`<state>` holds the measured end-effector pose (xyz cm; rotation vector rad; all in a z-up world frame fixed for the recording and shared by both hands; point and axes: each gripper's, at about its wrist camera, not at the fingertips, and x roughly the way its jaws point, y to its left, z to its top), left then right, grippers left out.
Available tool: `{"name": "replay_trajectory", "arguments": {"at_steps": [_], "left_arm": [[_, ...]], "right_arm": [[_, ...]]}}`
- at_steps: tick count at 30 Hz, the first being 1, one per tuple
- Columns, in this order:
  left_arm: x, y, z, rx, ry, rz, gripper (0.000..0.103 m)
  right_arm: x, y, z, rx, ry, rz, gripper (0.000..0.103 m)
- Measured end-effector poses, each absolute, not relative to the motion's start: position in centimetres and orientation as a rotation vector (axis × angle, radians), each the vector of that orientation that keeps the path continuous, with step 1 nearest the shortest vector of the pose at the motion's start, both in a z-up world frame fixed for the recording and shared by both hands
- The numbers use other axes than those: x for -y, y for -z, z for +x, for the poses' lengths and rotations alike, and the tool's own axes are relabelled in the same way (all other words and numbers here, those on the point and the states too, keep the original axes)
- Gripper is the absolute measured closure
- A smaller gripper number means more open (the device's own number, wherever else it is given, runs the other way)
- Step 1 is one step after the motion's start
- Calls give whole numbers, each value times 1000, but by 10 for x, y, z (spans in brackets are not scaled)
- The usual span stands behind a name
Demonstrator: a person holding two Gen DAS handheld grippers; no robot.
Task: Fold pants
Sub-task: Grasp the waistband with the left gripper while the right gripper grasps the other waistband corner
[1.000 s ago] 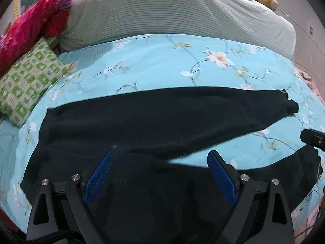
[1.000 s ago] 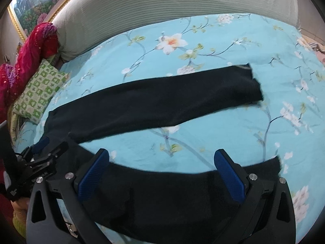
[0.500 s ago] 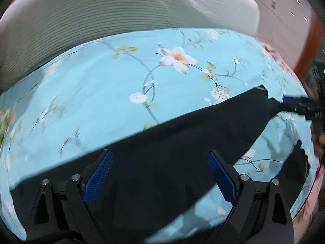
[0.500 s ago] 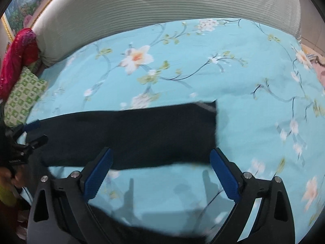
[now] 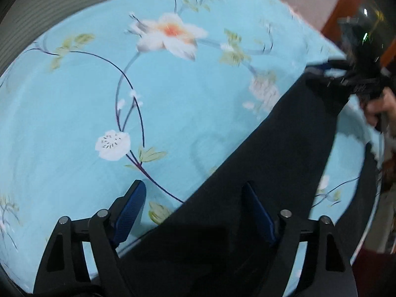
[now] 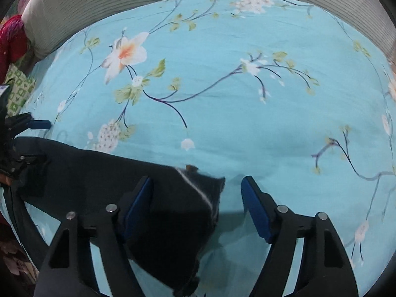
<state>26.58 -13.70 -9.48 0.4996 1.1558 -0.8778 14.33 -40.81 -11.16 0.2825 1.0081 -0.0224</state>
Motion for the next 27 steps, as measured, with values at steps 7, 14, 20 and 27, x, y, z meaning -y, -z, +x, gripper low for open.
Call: {"name": "replay_trajectory", "arguments": {"at_steps": [7, 14, 20, 27], "left_arm": [[145, 93, 259, -1194, 980, 465, 86], [129, 67, 218, -1126, 983, 436, 98], [117, 43, 158, -1057, 984, 436, 99], [97, 38, 84, -1012, 955, 394, 99]], "right_arm": [[409, 106, 150, -978, -72, 354, 91], [400, 85, 117, -882, -109, 405, 94], [387, 55, 60, -789, -123, 402, 94], [357, 60, -5, -795, -119, 323, 94]]}}
